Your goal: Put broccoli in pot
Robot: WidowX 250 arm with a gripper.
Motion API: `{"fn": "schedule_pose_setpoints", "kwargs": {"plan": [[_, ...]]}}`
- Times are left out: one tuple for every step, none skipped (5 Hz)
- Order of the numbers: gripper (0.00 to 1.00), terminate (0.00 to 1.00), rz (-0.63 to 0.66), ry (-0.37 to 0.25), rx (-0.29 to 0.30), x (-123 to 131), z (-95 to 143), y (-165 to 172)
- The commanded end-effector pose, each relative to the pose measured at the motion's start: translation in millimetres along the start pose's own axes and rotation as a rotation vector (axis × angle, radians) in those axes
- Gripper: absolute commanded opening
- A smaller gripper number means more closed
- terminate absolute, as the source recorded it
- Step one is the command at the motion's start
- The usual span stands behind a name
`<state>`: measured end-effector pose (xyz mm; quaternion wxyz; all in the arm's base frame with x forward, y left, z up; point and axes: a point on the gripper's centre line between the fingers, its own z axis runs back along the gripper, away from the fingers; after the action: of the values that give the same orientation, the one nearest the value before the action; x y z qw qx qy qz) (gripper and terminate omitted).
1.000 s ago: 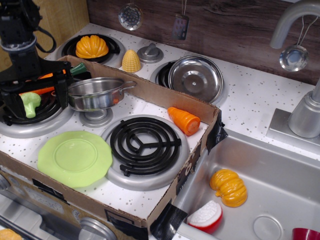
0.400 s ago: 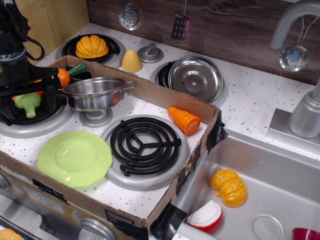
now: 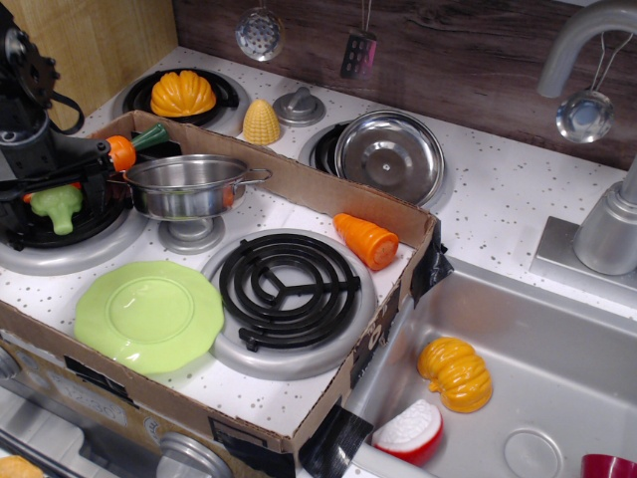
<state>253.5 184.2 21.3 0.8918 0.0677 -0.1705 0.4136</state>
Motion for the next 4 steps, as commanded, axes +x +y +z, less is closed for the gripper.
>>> {"fn": "schedule_pose_setpoints", "kwargs": {"plan": [[0.00,0.00,-0.010,0.031,-0.002,-0.5,20.7,-9.2],[0.00,0.00,-0.005,0.070,-0.017,-4.5,41.9,-13.5],[0.00,0.00,-0.017,0.086,0.005,-2.1,81.8,-18.4],[0.00,0.00,-0.022,0.035,0.040,0.7,119.0,-26.7]]}}
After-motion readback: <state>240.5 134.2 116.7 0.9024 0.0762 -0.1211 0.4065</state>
